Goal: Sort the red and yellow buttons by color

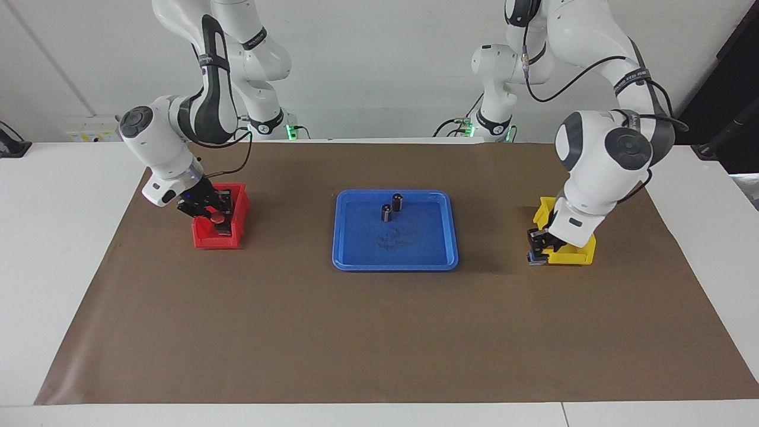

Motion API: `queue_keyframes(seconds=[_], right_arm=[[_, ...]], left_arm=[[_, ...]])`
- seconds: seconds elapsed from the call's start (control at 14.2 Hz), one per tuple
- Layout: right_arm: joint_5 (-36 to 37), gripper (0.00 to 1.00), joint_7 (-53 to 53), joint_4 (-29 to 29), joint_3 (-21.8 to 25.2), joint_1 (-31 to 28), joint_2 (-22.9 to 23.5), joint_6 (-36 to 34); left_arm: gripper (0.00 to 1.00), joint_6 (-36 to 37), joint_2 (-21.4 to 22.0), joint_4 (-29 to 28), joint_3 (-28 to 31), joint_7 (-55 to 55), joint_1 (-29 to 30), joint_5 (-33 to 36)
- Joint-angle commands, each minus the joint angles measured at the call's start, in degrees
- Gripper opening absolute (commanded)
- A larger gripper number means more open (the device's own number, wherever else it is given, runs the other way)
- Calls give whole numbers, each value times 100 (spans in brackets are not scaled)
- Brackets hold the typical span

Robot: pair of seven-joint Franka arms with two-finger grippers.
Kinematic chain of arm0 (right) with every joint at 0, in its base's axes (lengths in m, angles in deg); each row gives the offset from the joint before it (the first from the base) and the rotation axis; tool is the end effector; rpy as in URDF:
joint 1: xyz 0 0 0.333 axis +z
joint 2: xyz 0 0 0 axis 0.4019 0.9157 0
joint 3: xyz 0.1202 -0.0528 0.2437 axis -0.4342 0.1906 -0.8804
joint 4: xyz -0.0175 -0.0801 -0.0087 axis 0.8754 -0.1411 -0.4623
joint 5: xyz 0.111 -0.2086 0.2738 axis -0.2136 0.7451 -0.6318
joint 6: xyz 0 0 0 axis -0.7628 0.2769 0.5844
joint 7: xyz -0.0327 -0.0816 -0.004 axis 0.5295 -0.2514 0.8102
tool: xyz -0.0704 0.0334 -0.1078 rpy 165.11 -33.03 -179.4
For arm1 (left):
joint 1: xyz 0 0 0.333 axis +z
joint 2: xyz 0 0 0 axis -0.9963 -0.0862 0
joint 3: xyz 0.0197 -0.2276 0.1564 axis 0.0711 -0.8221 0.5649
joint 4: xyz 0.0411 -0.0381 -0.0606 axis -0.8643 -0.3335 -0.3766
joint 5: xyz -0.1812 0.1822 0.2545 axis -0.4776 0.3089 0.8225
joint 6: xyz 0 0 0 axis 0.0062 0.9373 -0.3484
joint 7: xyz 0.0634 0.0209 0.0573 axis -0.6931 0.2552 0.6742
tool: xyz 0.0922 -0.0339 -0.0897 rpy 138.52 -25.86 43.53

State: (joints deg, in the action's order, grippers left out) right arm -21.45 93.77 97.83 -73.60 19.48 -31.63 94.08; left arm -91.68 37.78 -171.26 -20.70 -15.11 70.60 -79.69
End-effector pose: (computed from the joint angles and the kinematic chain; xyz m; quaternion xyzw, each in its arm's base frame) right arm 0.4618 -0.0553 0.3023 -0.9959 -0.0624 0.0057 0.0653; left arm 0.5988 -0.0905 0.3977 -0.9995 -0.0210 0.0161 0.0163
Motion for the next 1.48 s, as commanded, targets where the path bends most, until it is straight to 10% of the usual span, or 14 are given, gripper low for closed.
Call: queue_keyframes(seconds=[0.0, 0.28, 1.26, 1.4], right_arm=[[-177, 18, 290, 139, -55, -158, -107, 138], [-177, 58, 308, 138, -55, -149, -107, 146], [-63, 72, 396, -1151, -90, -70, 130, -959], [43, 88, 221, -1460, -99, -70, 112, -1381]], left_arm=[[1, 200, 60, 91, -57, -753, 477, 45], [1, 385, 139, -31, -57, -1861, 1006, 62], [1, -1205, 974, -2202, -65, -1900, 1094, 62], [1, -1276, 948, -2220, -65, -1890, 1094, 62]])
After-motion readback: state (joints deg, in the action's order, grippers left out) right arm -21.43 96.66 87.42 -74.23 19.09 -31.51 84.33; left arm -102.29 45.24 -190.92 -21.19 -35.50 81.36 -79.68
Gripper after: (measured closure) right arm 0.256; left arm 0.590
